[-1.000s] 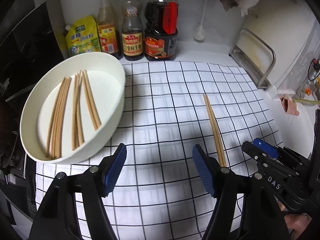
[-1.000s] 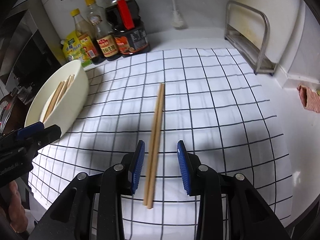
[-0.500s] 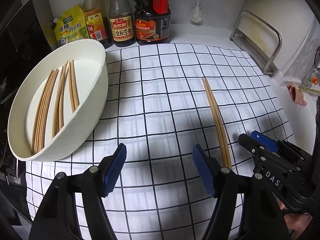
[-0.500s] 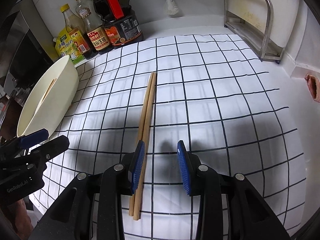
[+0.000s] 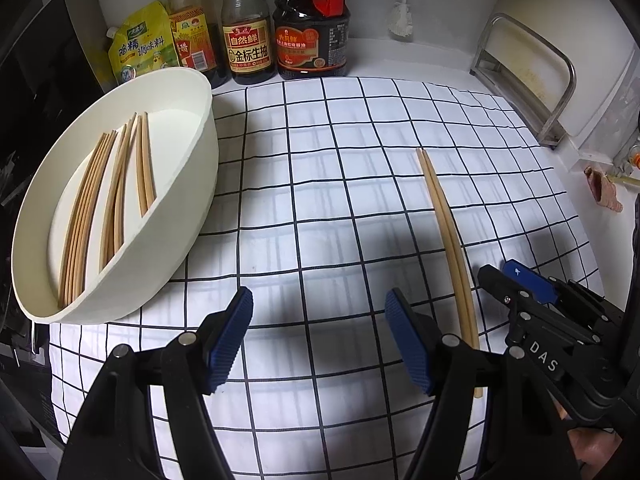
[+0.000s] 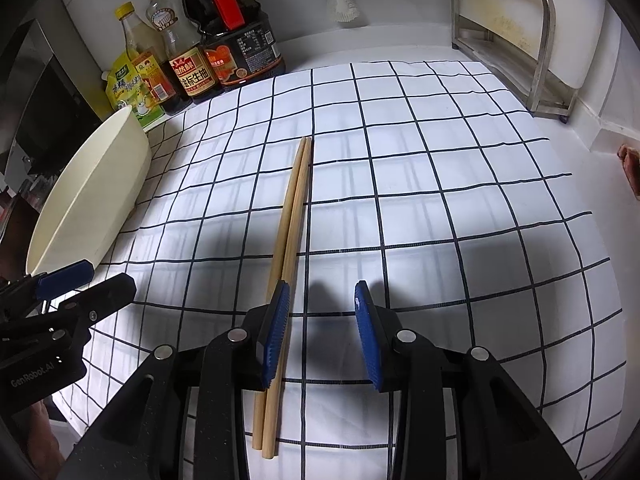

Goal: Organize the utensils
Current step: 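Withdraw both open tools from the basin toward the last chopsticks on the cloth, then close the left tool on a chopstick while the right tool grasps the other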

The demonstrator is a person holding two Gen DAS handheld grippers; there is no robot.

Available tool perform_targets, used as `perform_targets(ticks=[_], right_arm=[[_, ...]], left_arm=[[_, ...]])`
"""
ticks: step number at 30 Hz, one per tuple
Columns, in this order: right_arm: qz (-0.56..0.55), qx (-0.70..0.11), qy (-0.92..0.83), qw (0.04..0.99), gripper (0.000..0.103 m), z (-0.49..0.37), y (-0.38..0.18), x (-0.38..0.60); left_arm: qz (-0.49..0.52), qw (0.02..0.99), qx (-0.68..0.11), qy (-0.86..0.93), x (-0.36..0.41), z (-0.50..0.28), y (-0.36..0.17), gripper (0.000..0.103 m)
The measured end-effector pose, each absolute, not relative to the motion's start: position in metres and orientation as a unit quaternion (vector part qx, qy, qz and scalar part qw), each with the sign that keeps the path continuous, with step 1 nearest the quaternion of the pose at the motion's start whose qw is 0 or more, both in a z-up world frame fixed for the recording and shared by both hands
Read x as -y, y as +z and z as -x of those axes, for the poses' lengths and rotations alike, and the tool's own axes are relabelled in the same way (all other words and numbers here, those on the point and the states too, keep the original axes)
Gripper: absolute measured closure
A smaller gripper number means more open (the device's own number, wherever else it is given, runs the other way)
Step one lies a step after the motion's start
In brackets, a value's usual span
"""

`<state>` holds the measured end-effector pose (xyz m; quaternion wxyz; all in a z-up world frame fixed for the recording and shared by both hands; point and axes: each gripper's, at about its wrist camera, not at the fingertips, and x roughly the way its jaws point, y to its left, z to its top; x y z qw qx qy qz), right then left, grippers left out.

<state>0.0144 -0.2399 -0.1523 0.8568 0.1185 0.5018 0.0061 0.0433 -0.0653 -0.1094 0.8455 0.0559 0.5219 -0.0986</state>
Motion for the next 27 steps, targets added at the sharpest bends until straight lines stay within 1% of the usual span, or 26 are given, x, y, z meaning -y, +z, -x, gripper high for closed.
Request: perform_targets(ticks=[6,15,21,27], right_arm=[[-0.114,-0.504,0.006,0.856,0.070,-0.015,-0.158,0.237],[-0.073,-0.500,0.009,0.863,0.071,-0.012,-0.158,0.225],[-0.064,-0.501,0.018,0.863,0.071,-0.012,-0.159,0.219],[-0.021,-0.501,0.011,0.865,0.071,-0.015,-0.162,0.207]], left_arm=[[-0.055,0.844,-0.525,-0.098,0.066,-0.045,-0.113,0.036],[-0.053,0.843,-0.526,-0.096,0.066,-0.047,-0.116,0.035],[-0.051,0.844,-0.526,-0.094,0.065,-0.051,-0.117,0.035],[-0.051,0.844,-0.526,-0.093,0.066,-0.054,-0.118,0.036]])
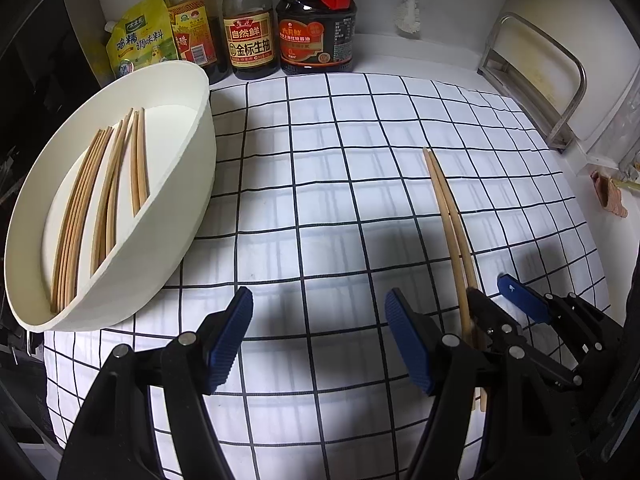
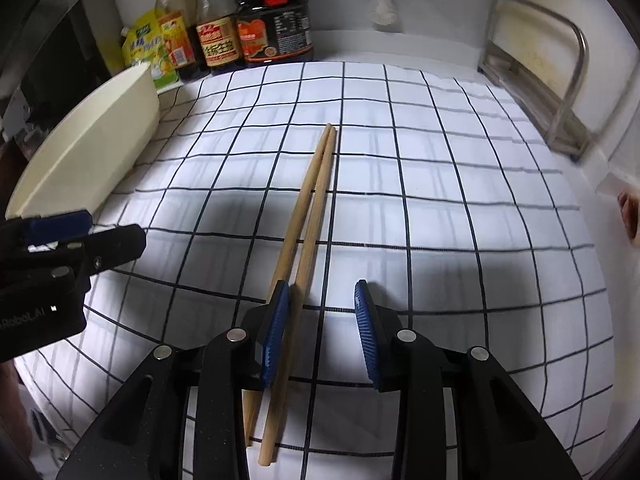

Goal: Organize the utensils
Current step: 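Close the left tool on a chopstick while the right tool grasps the other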

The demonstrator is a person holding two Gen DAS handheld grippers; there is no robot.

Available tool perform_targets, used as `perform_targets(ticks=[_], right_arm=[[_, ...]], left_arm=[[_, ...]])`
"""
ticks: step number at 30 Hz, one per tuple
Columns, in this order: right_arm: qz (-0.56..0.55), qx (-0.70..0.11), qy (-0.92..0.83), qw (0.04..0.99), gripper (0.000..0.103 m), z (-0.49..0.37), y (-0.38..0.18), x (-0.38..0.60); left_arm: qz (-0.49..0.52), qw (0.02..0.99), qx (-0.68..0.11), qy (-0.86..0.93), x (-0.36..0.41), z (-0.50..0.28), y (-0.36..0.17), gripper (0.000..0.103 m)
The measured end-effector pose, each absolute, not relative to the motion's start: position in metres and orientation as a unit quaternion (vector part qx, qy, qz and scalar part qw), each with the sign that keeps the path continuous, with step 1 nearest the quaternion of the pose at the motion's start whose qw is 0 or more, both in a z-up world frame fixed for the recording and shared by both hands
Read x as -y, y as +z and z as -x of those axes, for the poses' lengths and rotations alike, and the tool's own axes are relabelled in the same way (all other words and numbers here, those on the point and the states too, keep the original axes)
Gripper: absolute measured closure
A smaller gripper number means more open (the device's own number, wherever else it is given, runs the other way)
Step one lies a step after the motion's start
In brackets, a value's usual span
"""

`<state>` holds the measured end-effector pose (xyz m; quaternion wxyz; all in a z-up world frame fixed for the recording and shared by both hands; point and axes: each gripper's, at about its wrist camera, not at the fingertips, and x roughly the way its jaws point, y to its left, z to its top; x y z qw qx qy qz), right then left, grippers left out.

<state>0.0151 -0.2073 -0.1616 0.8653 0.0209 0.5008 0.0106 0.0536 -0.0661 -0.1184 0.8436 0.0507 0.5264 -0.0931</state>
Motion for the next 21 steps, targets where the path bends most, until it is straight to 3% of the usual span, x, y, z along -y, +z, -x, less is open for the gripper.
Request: perform_targets(ticks=[1,3,21], right_arm=[[-0.016,-0.499,0.011,0.866,0.073,-0.015,-0.162,0.206],[-0.011,-0.497,0.009,0.867,0.097,-0.016,-0.162,0.207],[-0.052,-0.494,-0.031,0.868,0.097,-0.001,-0.161,0.285]], left_arm=[[-0.050,0.843,-0.527,-0.093,0.066,-0.054,-0.119,0.036],[-0.050,0.842,-0.528,-0.094,0.067,-0.055,-0.121,0.035],[-0.064,0.835,-0.529,-0.136,0.139,-0.056,-0.147,0.035]])
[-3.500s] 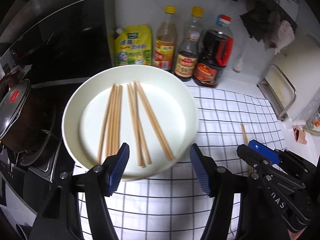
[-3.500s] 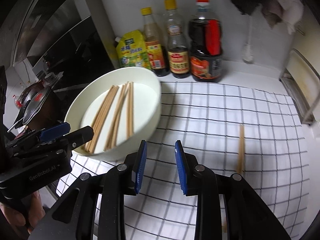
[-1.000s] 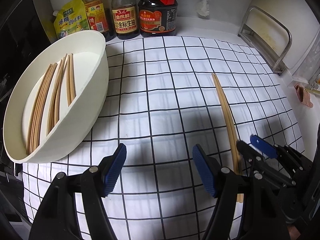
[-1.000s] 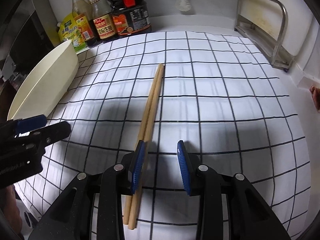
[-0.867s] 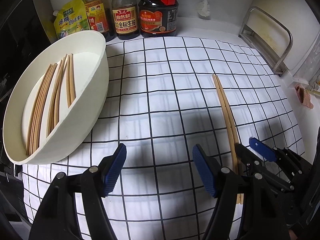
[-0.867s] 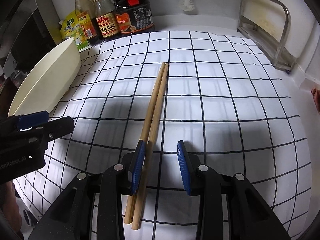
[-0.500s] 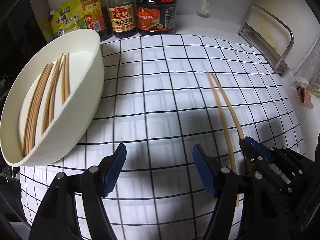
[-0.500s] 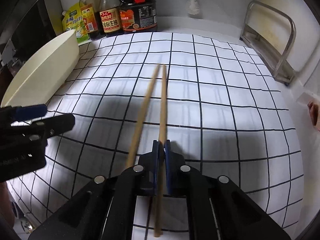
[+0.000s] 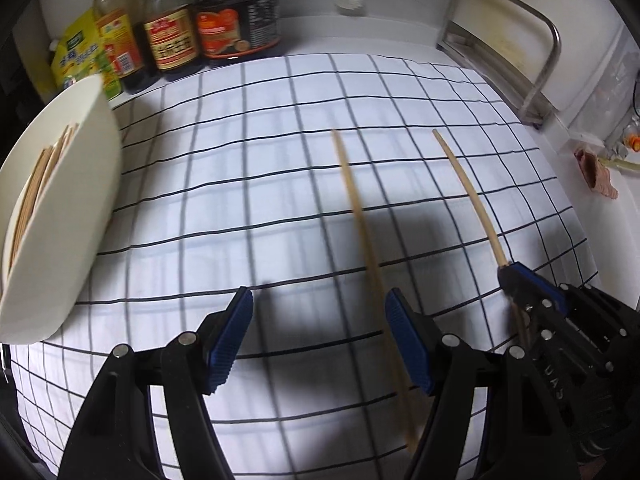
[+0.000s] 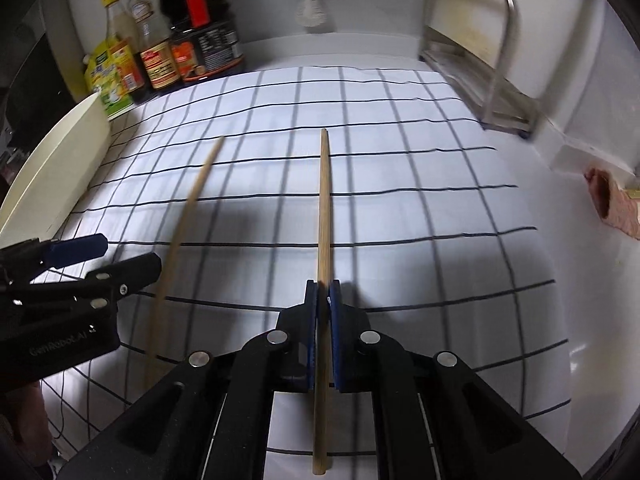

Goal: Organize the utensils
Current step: 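Close the left tool on a chopstick while the right tool grasps the other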

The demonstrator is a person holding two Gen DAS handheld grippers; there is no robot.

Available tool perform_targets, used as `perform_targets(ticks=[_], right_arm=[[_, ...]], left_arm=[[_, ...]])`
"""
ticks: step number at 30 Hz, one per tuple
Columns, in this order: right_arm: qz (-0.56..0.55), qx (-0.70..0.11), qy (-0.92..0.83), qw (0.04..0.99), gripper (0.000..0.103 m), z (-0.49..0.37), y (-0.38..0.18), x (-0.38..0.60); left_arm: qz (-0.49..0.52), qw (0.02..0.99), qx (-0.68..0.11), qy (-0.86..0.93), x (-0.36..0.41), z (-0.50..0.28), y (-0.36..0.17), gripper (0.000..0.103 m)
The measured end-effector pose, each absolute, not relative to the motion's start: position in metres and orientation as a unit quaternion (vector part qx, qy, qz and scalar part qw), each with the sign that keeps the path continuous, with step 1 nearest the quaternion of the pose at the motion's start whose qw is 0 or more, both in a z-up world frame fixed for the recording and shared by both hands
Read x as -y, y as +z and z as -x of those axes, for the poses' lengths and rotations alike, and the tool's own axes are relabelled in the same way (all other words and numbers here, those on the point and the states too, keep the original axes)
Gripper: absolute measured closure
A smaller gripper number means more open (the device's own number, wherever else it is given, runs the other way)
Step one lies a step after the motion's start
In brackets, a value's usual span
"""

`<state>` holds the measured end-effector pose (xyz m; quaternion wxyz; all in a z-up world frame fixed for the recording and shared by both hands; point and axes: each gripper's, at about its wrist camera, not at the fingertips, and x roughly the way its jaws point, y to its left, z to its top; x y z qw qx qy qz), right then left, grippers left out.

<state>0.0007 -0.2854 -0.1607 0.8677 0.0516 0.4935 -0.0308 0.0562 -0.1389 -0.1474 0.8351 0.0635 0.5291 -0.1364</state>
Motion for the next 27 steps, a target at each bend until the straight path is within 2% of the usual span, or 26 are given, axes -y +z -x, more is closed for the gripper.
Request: perform_targets(ticks=[7,10,11,12,16,20,22,23,25,26,27], right_arm=[[-0.062,-0.492,-0.030,0.868,0.096,0.004,-0.160,0.300],[-0.061,-0.489,-0.034,0.869,0.078,0.005,-0.157,0.304],[-0.058,-0.487,-0.035,0.871,0.068,0.004,-0.157,0.304],[-0.054,-0.486,-0.034,0.871,0.064,0.004,-0.156,0.304],[-0.036,-0.486,-0.034,0.873,0.064,0.003,-0.161,0.303],[-0.006,-0.480,-0.038,0.877,0.064,-0.001,-0.162,0.297],[-0.007,-0.479,-0.035,0.877,0.065,-0.004,-0.162,0.296],[-0.006,-0.478,-0.032,0.878,0.070,-0.005,-0.162,0.295],[0.001,-0.479,-0.025,0.878,0.083,-0.006,-0.162,0.291],[0.005,-0.479,-0.023,0.877,0.092,-0.006,-0.162,0.289],[0.007,-0.481,-0.022,0.877,0.096,-0.007,-0.162,0.287]], left_arm=[[-0.079,0.839,-0.523,-0.128,0.153,-0.054,-0.156,0.035],[-0.083,0.845,-0.515,-0.121,0.153,-0.053,-0.156,0.035],[-0.083,0.846,-0.513,-0.120,0.153,-0.053,-0.157,0.035],[-0.083,0.848,-0.511,-0.115,0.152,-0.053,-0.157,0.033],[-0.084,0.852,-0.505,-0.105,0.152,-0.055,-0.157,0.029],[-0.087,0.860,-0.494,-0.099,0.155,-0.056,-0.157,0.033],[-0.081,0.858,-0.494,-0.114,0.158,-0.054,-0.156,0.051],[-0.083,0.857,-0.495,-0.121,0.160,-0.053,-0.155,0.055],[-0.084,0.854,-0.496,-0.134,0.166,-0.050,-0.154,0.079],[-0.087,0.853,-0.497,-0.135,0.169,-0.050,-0.154,0.085],[-0.087,0.851,-0.499,-0.139,0.170,-0.049,-0.154,0.094]])
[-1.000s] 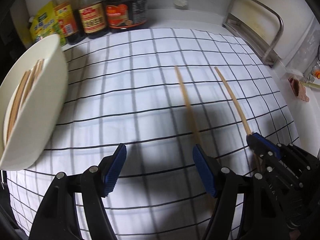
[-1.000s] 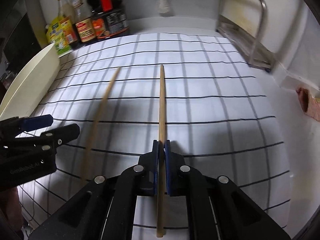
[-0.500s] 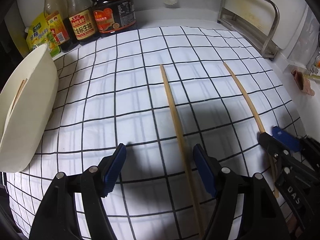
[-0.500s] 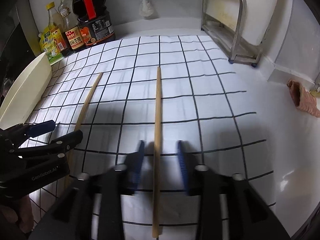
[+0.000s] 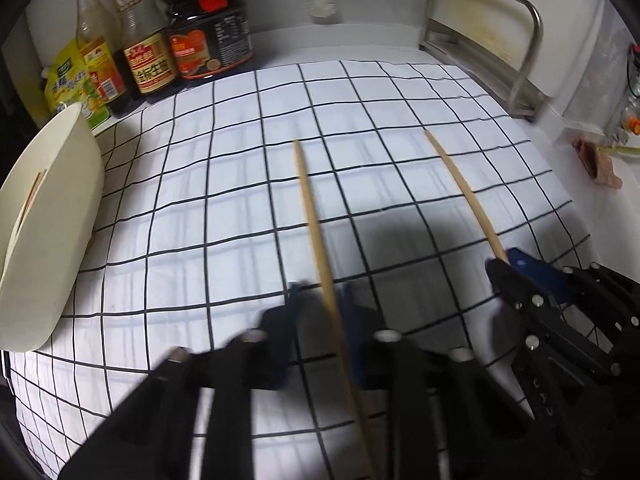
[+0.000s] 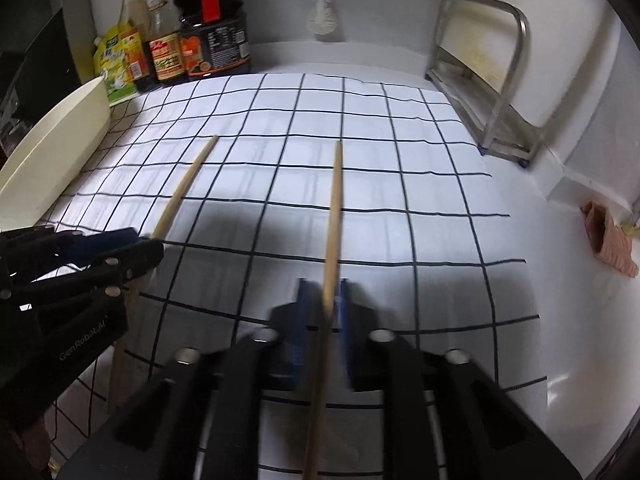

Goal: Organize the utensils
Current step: 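Close the left tool on a chopstick while the right tool grasps the other, then lift the left tool's chopstick over the basin while the right tool carries its own, then lower the left tool's chopstick into the basin and open while the right tool releases its own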

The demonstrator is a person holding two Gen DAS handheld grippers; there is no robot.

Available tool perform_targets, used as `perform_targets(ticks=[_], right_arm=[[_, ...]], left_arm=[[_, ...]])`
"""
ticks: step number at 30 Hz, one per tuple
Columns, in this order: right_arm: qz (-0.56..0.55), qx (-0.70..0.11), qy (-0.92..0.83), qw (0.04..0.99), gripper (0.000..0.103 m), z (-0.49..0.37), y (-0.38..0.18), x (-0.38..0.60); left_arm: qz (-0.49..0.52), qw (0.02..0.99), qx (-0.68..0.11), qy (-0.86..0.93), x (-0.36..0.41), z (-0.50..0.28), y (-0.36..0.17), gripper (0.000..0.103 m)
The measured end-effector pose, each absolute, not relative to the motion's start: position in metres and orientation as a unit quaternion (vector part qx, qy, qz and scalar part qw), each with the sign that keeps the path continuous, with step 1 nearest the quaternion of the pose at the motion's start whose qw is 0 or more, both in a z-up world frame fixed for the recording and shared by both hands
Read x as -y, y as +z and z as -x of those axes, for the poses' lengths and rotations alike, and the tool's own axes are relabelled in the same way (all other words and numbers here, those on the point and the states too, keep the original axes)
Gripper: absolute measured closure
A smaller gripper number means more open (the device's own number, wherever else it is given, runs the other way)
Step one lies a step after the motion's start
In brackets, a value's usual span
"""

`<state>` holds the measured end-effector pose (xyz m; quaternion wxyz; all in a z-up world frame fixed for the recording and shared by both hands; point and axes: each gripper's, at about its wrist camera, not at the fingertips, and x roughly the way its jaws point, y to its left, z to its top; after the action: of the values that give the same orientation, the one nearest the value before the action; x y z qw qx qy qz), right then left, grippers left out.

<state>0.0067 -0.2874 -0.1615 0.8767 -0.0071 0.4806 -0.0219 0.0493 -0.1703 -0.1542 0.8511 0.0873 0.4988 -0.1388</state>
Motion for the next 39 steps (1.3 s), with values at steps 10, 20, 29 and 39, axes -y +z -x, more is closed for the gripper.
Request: perform_targets(ticks=[10,20,29,39], right_arm=[[-0.070,-0.487,-0.017,0.870,0.097,-0.009,-0.146,0.291],[-0.068,-0.453,0.041,0.888,0.097,-0.043,-0.078,0.213],[-0.042,-0.434,0.147,0.888,0.097,-0.117,-0.050,0.087],[-0.017,-0.480,0.182,0.858,0.097,-0.169,-0.076,-0.009]], left_arm=[[-0.060,0.840,-0.520,-0.141,0.145,-0.053,-0.140,0.096],[-0.029,0.871,-0.480,-0.099,0.051,-0.074,-0.072,0.096],[0.006,0.885,-0.464,-0.024,-0.070,-0.112,-0.040,0.096],[0.030,0.873,-0.486,0.024,-0.151,-0.143,-0.067,0.096]])
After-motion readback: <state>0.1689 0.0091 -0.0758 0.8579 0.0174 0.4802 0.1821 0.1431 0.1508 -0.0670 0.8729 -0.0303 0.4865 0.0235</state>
